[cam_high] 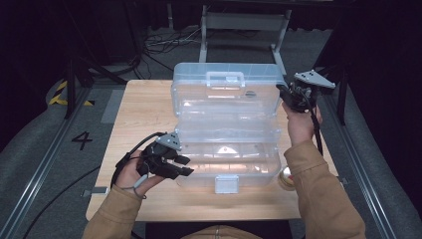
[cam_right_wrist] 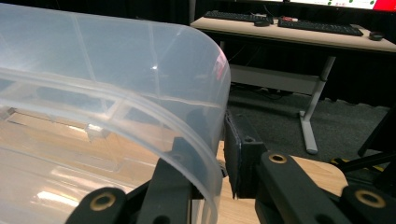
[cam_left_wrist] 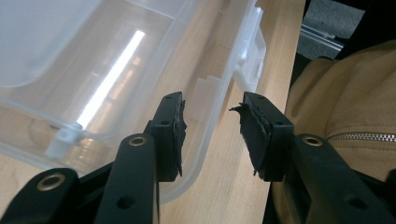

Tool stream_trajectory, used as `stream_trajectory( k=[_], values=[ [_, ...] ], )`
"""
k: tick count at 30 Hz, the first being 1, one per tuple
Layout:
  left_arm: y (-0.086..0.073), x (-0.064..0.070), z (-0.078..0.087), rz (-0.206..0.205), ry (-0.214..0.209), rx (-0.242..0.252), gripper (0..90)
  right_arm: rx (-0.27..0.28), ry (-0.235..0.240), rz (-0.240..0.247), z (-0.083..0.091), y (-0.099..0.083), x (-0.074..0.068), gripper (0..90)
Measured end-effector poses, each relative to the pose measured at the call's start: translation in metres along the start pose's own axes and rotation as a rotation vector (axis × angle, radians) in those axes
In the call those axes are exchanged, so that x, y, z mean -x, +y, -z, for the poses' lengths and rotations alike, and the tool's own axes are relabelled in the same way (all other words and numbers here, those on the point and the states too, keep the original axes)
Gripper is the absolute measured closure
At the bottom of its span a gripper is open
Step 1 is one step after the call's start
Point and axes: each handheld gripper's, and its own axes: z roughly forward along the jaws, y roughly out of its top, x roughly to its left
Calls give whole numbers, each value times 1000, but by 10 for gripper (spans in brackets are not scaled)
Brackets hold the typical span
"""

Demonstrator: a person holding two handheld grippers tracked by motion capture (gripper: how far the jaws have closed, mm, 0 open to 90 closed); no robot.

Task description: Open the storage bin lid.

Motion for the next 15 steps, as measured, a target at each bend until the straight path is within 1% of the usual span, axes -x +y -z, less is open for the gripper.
stream_trajectory(
  k=[1,3,7,8,10,11,13,15],
  values=[
    [0,-1,-3,1,-9,-14,594,1,2,-1,0,0,0,798],
    [0,-3,-9,9,-23,-27,590,2,7,-4,-1,0,1,796],
    [-1,-6,-17,13,-22,-55,590,5,8,-10,-2,0,1,796],
    [-1,-6,-17,13,-22,-55,591,6,6,-11,-2,0,1,797],
    [0,-6,-24,15,-23,-78,591,8,0,-15,-2,0,0,799],
    [0,-6,-24,15,-23,-78,591,8,0,-15,-2,0,0,799],
    [-1,-7,-29,18,-32,-89,591,11,-6,-18,-3,0,-1,802],
    [-1,-8,-32,24,-33,-112,592,13,-10,-24,-4,0,-1,803]
  ],
)
